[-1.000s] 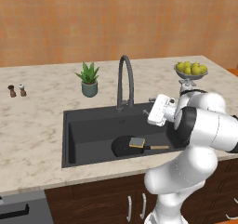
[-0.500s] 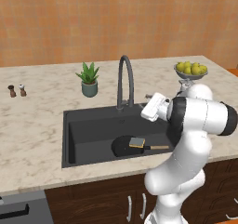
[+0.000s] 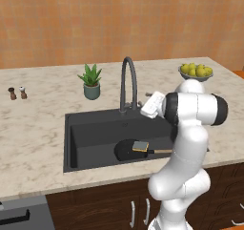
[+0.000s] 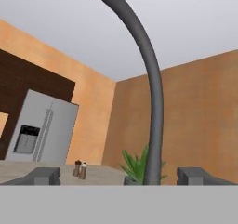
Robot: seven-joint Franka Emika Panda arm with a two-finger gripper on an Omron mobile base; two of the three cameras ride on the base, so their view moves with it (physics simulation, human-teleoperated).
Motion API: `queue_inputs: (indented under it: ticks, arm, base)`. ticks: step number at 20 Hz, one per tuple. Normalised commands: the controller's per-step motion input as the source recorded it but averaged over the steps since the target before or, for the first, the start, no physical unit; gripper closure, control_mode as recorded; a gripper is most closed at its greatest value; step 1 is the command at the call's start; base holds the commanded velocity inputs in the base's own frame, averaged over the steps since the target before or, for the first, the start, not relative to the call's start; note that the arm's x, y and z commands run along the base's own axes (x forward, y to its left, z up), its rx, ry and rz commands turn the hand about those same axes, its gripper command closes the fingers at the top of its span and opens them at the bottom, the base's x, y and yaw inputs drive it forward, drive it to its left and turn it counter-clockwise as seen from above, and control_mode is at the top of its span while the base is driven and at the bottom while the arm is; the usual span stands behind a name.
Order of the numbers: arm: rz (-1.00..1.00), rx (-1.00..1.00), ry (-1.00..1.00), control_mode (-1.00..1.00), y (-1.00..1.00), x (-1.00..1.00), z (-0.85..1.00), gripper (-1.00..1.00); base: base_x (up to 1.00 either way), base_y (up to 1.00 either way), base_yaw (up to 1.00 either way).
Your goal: Pick the pan and sponge and place them into the sink. Then turn on the water.
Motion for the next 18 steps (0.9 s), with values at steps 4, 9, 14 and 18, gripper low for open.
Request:
queue_inputs:
  ticks: [4,9,14,18]
  arm:
    - [0.0,0.0,0.04,-1.0,0.0,0.5,-0.02,-1.0]
    - [-0.01,0.0,0.06,-1.0,0.0,0.47,-0.15,-1.0]
    - [-0.01,0.0,0.06,-1.0,0.0,0.43,-0.31,-1.0]
    - [0.0,0.0,0.05,-1.0,0.0,0.4,-0.3,-1.0]
  base:
    - [0.0,0.0,0.0]
    - [0.0,0.0,0.0]
    - [0.0,0.0,0.0]
    - [0.0,0.0,0.0]
